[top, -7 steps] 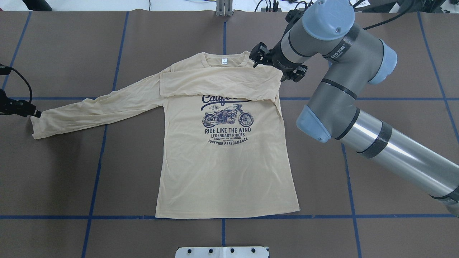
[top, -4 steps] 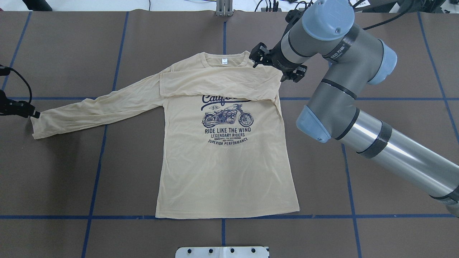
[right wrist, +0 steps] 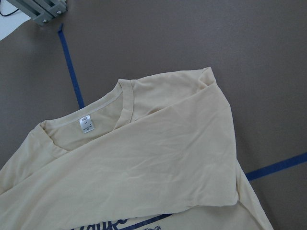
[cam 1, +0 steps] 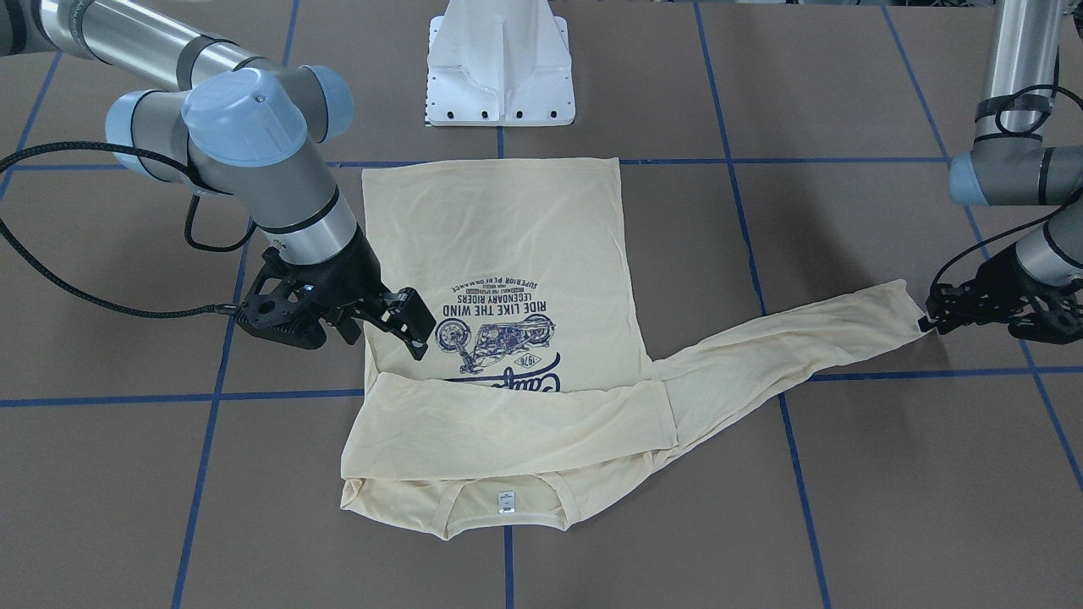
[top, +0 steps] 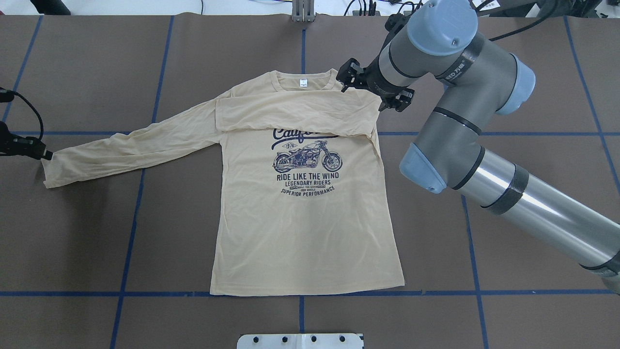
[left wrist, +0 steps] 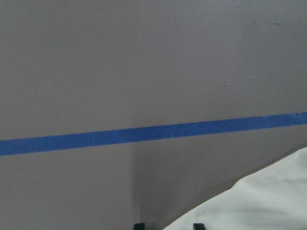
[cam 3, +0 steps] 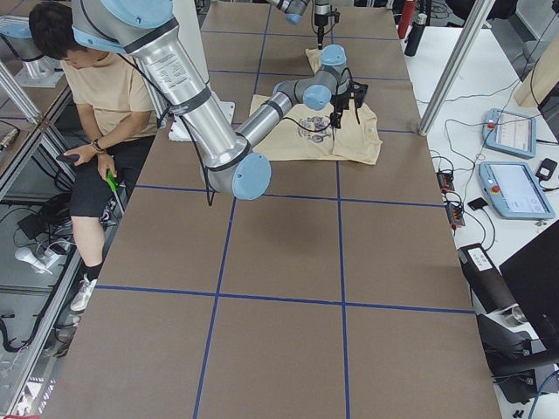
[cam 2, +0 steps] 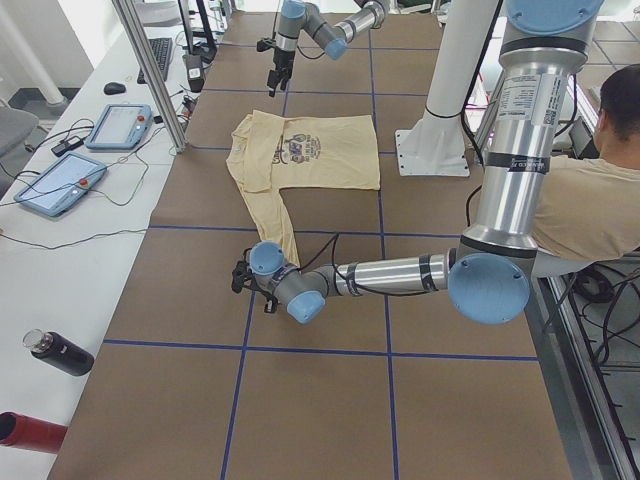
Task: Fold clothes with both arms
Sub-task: 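Hold the sleeve with the right gripper while the left reaches the other cuff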
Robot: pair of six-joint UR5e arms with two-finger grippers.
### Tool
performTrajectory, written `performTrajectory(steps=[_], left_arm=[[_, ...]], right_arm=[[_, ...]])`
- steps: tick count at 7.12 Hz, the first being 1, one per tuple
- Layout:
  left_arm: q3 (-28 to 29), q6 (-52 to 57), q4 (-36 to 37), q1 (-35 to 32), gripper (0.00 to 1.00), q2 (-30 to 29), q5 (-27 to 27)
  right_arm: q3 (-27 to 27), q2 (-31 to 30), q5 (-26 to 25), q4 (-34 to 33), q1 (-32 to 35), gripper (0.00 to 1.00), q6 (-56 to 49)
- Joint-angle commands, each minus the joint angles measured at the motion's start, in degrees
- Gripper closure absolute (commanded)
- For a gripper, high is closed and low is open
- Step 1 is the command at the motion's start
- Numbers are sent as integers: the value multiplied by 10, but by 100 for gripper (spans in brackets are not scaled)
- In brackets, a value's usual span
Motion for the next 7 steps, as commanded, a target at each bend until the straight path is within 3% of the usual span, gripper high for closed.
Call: performTrajectory(steps=[1, 7], left_arm=[[0, 0, 1, 0, 62, 0, 0], [3, -16, 3, 1, 66, 0, -1]], right_arm=[[0, 1, 0, -1, -1, 0, 1], [-2, 1, 0, 0, -3, 0, 1]])
